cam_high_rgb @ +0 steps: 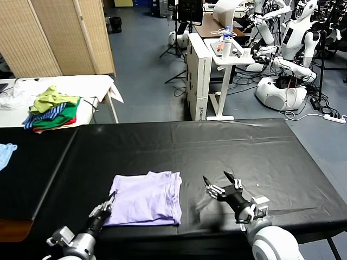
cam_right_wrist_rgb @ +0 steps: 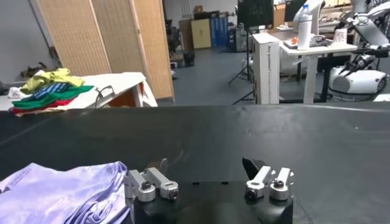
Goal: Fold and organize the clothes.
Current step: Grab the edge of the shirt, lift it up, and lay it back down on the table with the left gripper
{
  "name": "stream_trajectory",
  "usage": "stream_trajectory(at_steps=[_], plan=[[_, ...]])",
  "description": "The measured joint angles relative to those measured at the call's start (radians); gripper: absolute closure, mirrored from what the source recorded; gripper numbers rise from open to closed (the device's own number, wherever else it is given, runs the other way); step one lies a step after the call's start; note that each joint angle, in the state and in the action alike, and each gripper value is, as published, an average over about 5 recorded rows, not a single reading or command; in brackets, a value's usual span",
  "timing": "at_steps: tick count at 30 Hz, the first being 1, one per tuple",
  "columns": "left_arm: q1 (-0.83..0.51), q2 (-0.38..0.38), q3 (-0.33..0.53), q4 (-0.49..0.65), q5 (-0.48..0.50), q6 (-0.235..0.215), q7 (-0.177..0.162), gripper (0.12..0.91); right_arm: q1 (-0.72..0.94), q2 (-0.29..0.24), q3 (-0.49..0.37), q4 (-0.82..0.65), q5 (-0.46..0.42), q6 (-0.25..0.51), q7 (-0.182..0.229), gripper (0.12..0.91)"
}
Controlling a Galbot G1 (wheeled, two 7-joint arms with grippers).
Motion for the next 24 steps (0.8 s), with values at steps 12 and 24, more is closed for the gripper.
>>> stream_trajectory(at_steps=[12,24], plan=[[0.023,0.098,-0.039,-0.071,0.37,-0.065,-0.015,0.864,-0.006,0.005,0.01,-0.014,-0.012,0.003,0.0,0.118],[0.107,0.375,-0.261,-0.066,0.43,-0.089,-0.017,0.864,0.008,0.027,-0.013,-0.041,-0.033,0.008,0.001,0.118]])
